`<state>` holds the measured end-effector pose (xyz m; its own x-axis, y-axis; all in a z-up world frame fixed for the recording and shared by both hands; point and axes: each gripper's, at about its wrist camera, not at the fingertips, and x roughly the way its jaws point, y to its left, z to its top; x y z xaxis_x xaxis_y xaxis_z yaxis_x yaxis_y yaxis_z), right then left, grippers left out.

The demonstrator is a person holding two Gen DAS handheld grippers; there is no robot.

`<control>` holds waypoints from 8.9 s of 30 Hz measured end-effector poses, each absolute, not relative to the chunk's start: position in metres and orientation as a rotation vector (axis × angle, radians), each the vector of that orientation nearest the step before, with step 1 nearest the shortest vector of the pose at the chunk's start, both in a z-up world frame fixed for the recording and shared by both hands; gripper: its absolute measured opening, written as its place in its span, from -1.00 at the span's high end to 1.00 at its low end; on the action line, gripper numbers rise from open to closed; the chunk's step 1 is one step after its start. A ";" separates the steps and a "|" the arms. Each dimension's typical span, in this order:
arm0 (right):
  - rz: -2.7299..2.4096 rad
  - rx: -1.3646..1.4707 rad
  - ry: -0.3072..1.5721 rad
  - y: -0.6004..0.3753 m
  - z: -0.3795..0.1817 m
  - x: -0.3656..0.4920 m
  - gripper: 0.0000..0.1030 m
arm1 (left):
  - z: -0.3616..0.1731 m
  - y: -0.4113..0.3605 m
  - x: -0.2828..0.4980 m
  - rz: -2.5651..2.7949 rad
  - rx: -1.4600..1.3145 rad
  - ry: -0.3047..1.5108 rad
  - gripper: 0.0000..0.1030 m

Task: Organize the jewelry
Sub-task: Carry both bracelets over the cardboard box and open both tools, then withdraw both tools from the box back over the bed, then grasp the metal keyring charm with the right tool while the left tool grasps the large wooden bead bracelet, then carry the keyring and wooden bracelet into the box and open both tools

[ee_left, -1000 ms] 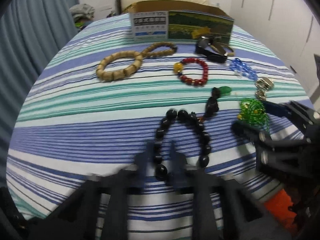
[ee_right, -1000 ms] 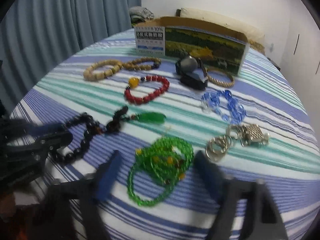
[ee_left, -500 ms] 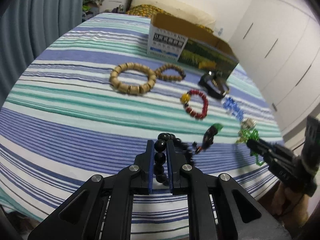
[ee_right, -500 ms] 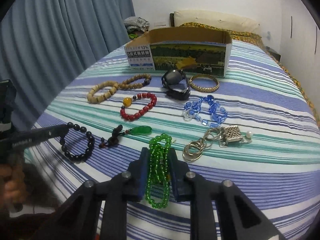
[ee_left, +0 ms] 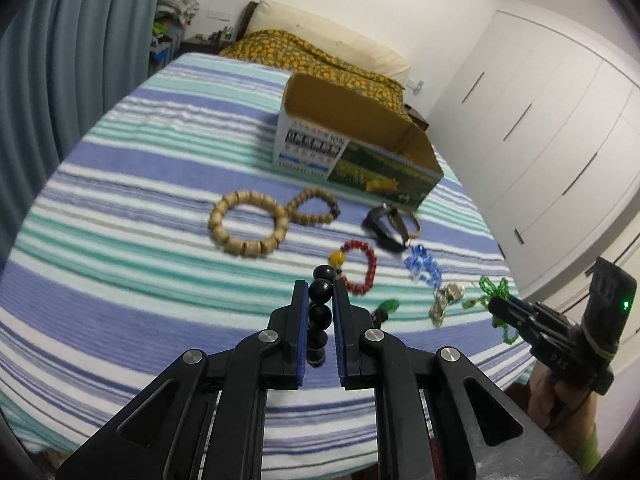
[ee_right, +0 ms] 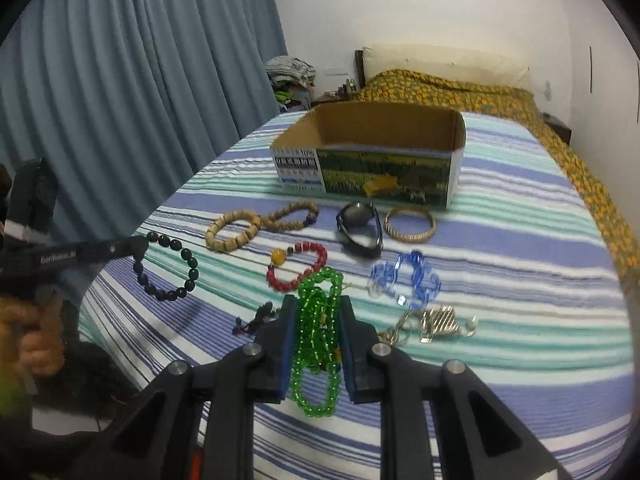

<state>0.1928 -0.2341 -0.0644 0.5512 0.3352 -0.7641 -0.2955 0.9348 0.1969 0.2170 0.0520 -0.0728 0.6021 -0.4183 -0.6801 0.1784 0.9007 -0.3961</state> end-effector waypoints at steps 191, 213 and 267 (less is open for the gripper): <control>-0.042 -0.047 0.991 -0.301 -0.164 0.232 0.37 | -0.149 0.049 0.225 -0.144 0.012 0.853 -0.99; -0.052 -0.074 0.989 -0.300 -0.164 0.231 0.37 | -0.174 0.052 0.357 -0.145 0.070 0.921 0.25; 0.165 0.066 0.899 -0.318 -0.045 0.232 0.66 | -0.046 0.059 0.261 -0.360 -0.168 0.740 0.75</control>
<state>0.2316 -0.3183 -0.0446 0.6109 0.1708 -0.7731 -0.1153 0.9852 0.1266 0.2615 0.0595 -0.0456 0.6810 -0.3776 -0.6274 0.2601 0.9256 -0.2748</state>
